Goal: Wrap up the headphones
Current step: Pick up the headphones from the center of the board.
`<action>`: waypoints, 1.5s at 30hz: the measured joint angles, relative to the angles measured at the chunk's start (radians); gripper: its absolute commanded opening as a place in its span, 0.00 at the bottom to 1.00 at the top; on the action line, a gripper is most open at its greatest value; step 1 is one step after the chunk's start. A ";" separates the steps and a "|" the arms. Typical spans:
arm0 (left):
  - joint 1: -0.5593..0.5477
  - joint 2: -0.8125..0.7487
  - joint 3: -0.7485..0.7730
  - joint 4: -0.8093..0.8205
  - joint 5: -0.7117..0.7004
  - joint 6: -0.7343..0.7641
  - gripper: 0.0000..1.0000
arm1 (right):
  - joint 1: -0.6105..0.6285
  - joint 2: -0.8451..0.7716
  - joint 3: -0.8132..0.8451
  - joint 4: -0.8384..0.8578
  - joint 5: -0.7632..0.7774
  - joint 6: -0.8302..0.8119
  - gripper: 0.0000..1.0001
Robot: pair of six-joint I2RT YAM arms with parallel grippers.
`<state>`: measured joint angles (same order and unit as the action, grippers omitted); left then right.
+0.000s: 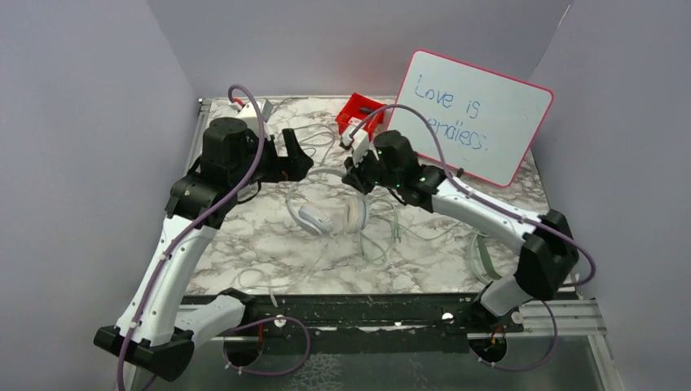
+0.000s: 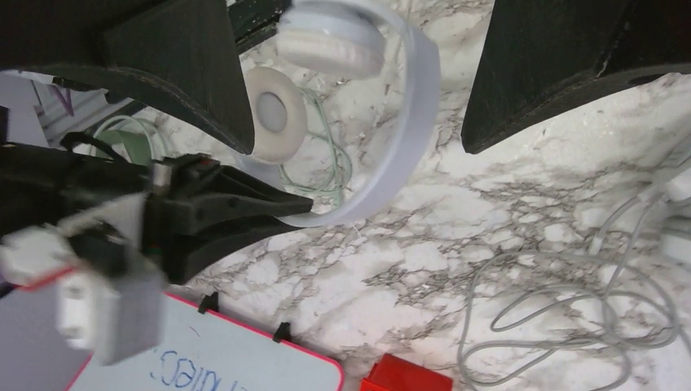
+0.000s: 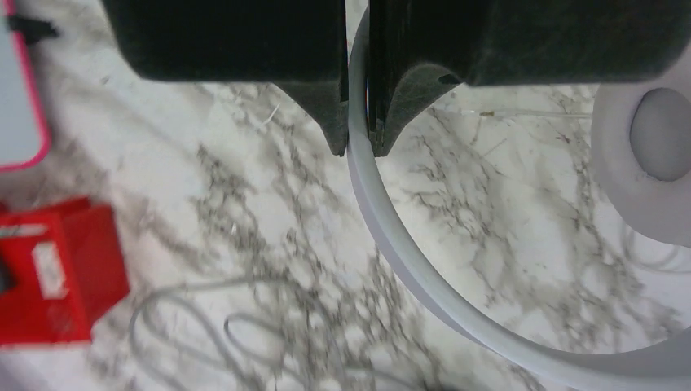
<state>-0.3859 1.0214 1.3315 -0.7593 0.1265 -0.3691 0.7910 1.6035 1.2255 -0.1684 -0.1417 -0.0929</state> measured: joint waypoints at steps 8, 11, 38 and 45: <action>0.018 0.123 0.065 -0.002 0.250 0.026 0.72 | 0.001 -0.154 0.041 0.047 -0.177 -0.265 0.01; 0.018 0.125 0.059 -0.013 0.280 0.042 0.69 | 0.002 -0.131 0.073 0.008 -0.179 -0.329 0.01; -0.055 0.291 0.049 -0.104 0.019 0.217 0.36 | 0.008 0.050 0.360 -0.295 -0.102 -0.531 0.01; -0.055 0.325 0.049 -0.103 0.022 0.218 0.24 | 0.014 0.058 0.360 -0.305 -0.080 -0.552 0.01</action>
<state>-0.4408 1.3464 1.3804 -0.8623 0.1482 -0.1509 0.8051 1.6615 1.5860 -0.4736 -0.2218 -0.6449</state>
